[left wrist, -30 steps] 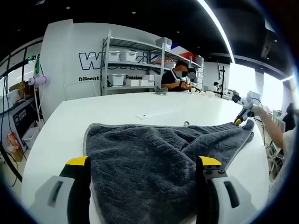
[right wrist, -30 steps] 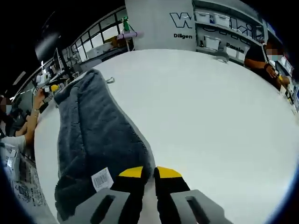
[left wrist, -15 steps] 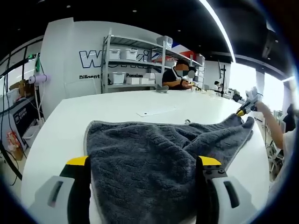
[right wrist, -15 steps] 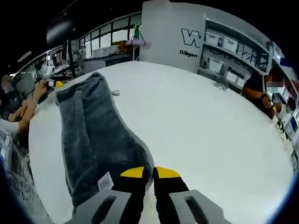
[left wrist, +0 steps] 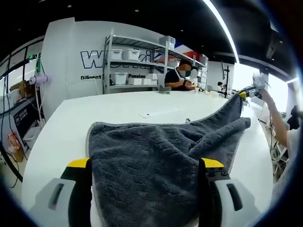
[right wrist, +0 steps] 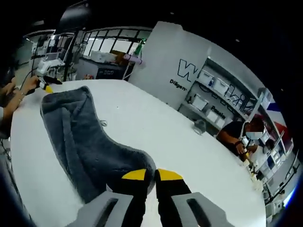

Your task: Fold the towel on the table until its edges align and the towel forms a compact rectangular stack.

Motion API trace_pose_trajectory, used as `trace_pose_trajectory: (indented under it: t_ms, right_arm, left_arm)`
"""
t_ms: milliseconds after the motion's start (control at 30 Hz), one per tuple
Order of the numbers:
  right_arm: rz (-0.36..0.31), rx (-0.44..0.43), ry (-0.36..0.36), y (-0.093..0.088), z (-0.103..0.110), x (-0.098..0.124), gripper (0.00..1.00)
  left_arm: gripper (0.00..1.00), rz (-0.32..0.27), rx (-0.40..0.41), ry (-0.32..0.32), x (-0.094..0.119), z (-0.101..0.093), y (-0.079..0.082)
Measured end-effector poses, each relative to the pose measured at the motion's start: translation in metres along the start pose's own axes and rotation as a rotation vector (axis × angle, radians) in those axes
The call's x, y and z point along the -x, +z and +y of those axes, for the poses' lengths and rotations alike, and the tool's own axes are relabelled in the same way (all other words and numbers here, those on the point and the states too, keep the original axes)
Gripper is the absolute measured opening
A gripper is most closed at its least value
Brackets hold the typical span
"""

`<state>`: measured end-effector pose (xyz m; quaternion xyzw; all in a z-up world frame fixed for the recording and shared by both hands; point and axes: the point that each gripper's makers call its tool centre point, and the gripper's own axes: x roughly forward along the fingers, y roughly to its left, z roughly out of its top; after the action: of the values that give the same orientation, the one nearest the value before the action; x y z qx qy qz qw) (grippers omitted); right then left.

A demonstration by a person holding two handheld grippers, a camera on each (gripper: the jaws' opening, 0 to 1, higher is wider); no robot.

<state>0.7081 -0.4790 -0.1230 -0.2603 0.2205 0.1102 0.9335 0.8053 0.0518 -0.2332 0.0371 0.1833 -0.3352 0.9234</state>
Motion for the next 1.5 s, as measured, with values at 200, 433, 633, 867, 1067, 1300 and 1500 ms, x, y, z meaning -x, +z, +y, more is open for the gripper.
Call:
trace_pose_trajectory:
  t_ms: [200, 433, 633, 867, 1067, 1300, 1500]
  right_arm:
    - [-0.016, 0.039, -0.081, 0.025, -0.021, -0.005, 0.07]
    - [-0.014, 0.034, -0.192, 0.033, -0.056, -0.025, 0.07]
    - [0.051, 0.029, -0.279, 0.026, -0.084, -0.065, 0.07]
    - [0.166, 0.08, -0.358, 0.011, -0.103, -0.117, 0.07]
    - [0.264, 0.122, -0.41, 0.0, -0.114, -0.15, 0.07]
    - [0.37, 0.129, -0.459, -0.038, -0.122, -0.173, 0.07]
    - [0.382, 0.094, -0.424, -0.059, -0.113, -0.188, 0.08]
  left_arm:
    - [0.98, 0.001, 0.001, 0.004, 0.001, 0.001, 0.0]
    - [0.98, 0.002, -0.001, 0.003, 0.001, 0.001, 0.0]
    - [0.98, 0.011, 0.002, 0.006, 0.0, 0.002, -0.004]
    - [0.98, 0.026, 0.0, 0.018, -0.002, 0.005, -0.008]
    - [0.98, 0.06, -0.008, 0.012, -0.01, 0.002, -0.017]
    - [0.98, 0.101, -0.014, 0.009, -0.017, 0.002, -0.027]
    - [0.97, 0.108, -0.025, 0.008, -0.016, 0.001, -0.028]
